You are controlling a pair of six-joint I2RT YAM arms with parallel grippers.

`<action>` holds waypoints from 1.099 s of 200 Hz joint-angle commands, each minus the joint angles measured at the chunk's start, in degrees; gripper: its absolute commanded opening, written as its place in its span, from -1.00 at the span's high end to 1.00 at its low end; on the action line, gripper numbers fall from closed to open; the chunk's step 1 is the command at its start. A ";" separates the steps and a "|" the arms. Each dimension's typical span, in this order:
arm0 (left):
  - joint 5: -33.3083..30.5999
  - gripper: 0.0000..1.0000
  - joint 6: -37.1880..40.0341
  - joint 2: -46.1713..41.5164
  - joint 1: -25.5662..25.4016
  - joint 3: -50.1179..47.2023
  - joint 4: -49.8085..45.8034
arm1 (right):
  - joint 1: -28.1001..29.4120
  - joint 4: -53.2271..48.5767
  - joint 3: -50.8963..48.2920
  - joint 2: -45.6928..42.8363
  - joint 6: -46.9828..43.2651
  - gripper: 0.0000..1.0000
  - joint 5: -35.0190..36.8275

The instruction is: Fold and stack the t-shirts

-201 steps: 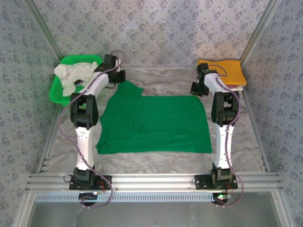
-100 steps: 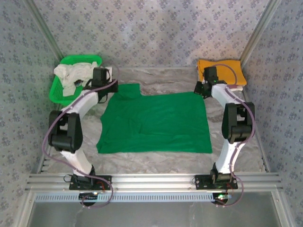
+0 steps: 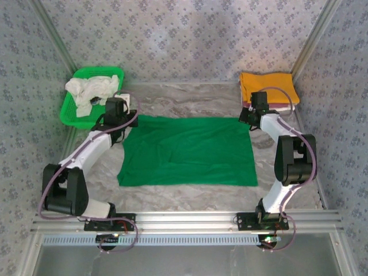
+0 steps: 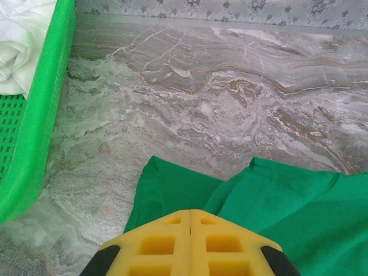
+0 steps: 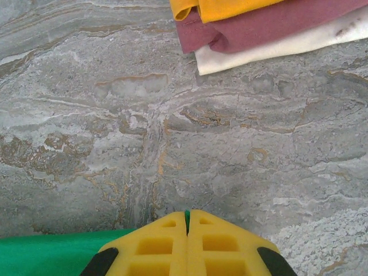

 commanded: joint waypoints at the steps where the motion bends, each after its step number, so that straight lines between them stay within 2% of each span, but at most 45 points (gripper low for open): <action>1: -2.00 1.00 0.99 -3.90 -1.06 -1.53 -1.93 | -0.33 1.28 -1.30 -2.49 0.86 1.00 2.15; 40: -4.71 1.00 1.40 -6.96 -1.35 -5.74 -0.79 | -0.80 2.58 -1.92 -0.27 0.59 1.00 2.82; 81: -3.53 1.00 1.85 -4.13 -1.79 -2.28 0.66 | -0.24 3.16 1.22 0.85 0.24 1.00 0.85; 136: -4.15 1.00 5.71 5.86 -1.37 7.75 1.14 | 0.02 6.06 8.34 5.21 -2.03 1.00 -2.24; 166: -5.53 1.00 6.82 9.96 -1.25 11.98 2.29 | 0.33 8.70 8.80 6.62 -2.68 1.00 -2.56; 220: -6.26 1.00 6.73 4.11 -1.52 9.28 2.26 | -0.34 10.50 2.95 2.28 -1.37 1.00 -1.38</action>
